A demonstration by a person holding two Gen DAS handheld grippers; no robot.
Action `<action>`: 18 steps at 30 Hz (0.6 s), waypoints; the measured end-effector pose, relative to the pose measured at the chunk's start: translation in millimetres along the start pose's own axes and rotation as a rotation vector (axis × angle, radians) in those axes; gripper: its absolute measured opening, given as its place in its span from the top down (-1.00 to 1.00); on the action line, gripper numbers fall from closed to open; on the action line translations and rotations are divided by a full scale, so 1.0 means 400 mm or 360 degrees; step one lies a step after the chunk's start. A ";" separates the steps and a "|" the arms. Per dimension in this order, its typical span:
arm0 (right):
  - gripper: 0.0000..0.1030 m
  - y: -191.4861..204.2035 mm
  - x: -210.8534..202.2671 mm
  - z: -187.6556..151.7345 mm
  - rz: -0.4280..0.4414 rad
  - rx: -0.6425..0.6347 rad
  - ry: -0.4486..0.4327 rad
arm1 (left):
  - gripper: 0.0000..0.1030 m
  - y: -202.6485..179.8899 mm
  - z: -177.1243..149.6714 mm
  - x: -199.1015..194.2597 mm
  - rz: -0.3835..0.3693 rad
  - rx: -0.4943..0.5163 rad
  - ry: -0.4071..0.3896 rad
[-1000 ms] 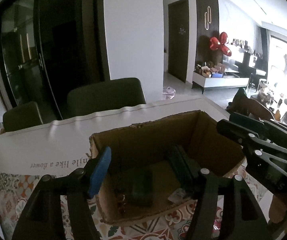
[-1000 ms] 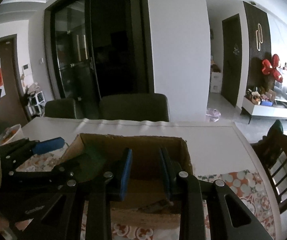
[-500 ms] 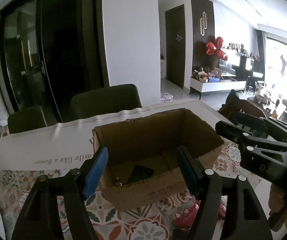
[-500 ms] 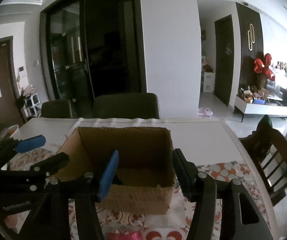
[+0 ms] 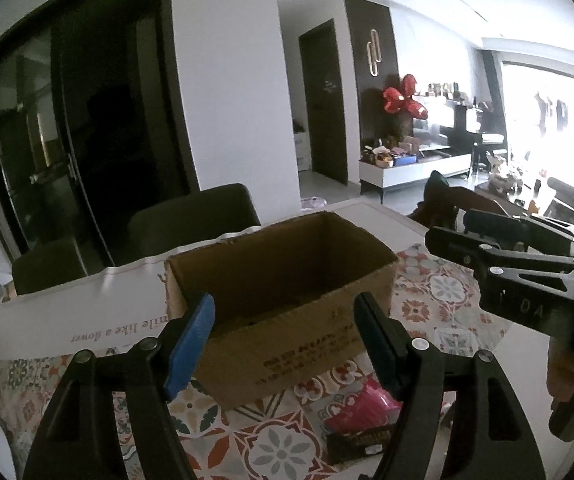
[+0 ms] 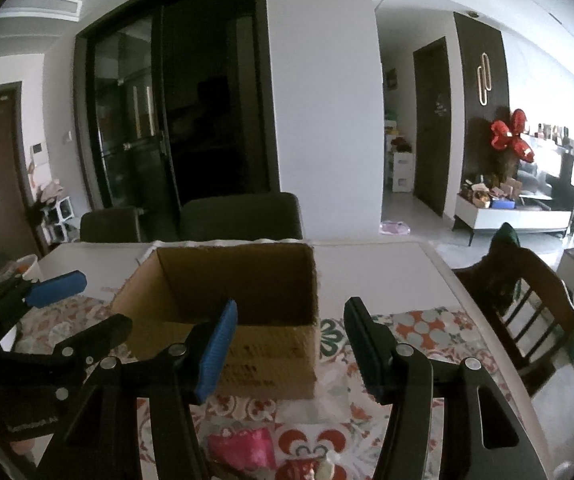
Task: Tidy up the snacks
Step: 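Withdraw both open tools from the box toward the pink packet on the table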
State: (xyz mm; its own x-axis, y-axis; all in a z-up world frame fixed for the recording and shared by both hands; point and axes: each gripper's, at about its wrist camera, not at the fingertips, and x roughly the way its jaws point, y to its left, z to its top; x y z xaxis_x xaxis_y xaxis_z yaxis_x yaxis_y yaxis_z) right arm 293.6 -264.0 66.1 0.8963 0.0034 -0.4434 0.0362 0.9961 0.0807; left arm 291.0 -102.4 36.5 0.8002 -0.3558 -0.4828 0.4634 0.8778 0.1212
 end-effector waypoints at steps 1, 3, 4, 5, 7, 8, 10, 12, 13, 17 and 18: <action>-0.10 -0.002 -0.005 -0.007 -0.0006 0.0001 0.0000 | -0.39 0.002 -0.003 0.000 -0.0003 0.0010 -0.0006; -0.10 -0.004 -0.015 -0.020 -0.0018 0.0000 0.0004 | -0.39 -0.005 -0.013 -0.002 -0.0011 0.0042 -0.0011; -0.10 -0.005 -0.018 -0.026 -0.0021 -0.0005 0.0006 | -0.39 -0.010 -0.019 -0.005 -0.0011 0.0049 -0.0012; -0.10 -0.005 -0.022 -0.033 -0.0029 -0.0012 0.0007 | -0.39 -0.012 -0.023 -0.005 -0.0014 0.0055 -0.0013; -0.10 -0.006 -0.025 -0.042 -0.0035 -0.0017 0.0009 | -0.39 -0.014 -0.034 -0.005 -0.0026 0.0068 -0.0013; -0.10 -0.007 -0.028 -0.051 -0.0037 -0.0020 0.0014 | -0.39 -0.016 -0.039 -0.004 -0.0038 0.0075 -0.0010; -0.10 -0.005 -0.030 -0.060 -0.0042 -0.0020 0.0026 | -0.39 -0.021 -0.049 -0.005 -0.0047 0.0087 -0.0016; -0.10 -0.004 -0.038 -0.074 -0.0041 -0.0021 0.0039 | -0.39 -0.027 -0.058 -0.004 -0.0050 0.0111 -0.0020; -0.10 -0.004 -0.039 -0.081 -0.0045 -0.0021 0.0045 | -0.39 -0.030 -0.063 -0.005 -0.0054 0.0122 -0.0021; -0.10 -0.007 -0.043 -0.111 -0.0068 -0.0019 0.0069 | -0.39 -0.042 -0.084 -0.007 -0.0072 0.0183 -0.0009; -0.10 -0.008 -0.043 -0.122 -0.0072 -0.0019 0.0078 | -0.39 -0.047 -0.088 -0.006 -0.0074 0.0202 -0.0004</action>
State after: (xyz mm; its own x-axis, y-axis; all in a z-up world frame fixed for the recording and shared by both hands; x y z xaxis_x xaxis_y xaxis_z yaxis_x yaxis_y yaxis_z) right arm 256.4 -263.1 30.0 0.8713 -0.0377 -0.4893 0.0706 0.9963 0.0488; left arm 267.0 -106.6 4.9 0.7776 -0.3962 -0.4881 0.5444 0.8127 0.2076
